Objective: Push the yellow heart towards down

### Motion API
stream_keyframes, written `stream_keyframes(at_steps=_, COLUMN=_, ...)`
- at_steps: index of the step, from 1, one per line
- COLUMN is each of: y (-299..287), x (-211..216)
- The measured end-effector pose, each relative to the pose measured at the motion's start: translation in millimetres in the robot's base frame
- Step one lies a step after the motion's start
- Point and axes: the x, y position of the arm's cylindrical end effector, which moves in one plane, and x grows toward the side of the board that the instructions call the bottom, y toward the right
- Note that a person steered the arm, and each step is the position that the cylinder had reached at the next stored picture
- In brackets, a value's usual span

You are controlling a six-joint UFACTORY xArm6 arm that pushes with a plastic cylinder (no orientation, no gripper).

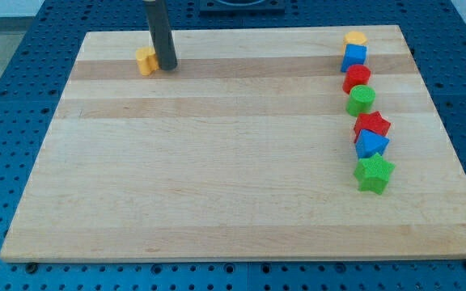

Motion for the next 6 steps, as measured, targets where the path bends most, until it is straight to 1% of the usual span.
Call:
stream_keyframes(at_steps=1, y=-52, x=2)
stream_keyframes(at_steps=2, y=-60, x=-20)
stream_keyframes(at_steps=3, y=-57, x=0)
stream_keyframes(at_steps=4, y=-34, x=-2)
stream_keyframes(at_steps=5, y=-59, x=-16)
stream_keyframes(at_steps=6, y=-79, x=-20)
